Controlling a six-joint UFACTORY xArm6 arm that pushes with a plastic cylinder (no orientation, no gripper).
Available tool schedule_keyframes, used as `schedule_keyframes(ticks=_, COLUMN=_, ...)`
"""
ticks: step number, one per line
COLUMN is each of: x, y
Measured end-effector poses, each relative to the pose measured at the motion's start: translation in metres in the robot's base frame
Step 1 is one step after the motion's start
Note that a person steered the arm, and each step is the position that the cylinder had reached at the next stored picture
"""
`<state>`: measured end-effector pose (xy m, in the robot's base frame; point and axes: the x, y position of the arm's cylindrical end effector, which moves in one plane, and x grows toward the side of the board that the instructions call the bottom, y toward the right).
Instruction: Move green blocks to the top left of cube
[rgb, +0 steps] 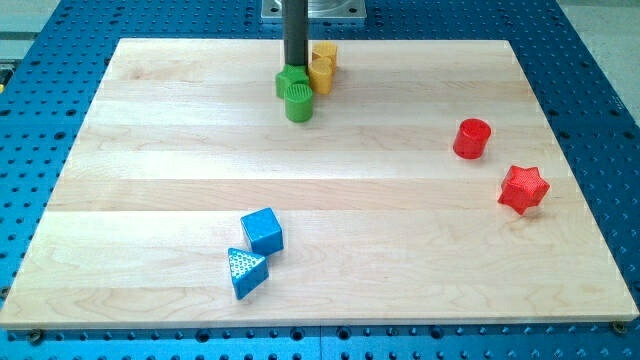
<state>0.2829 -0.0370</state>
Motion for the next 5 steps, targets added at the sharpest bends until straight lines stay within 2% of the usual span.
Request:
schedule_keyframes(ticks=2, x=0.074, y=-0.015)
schedule_keyframes(ticks=4, x=0.191, y=-0.067)
schedule_keyframes(ticks=5, x=0.196, y=-0.08)
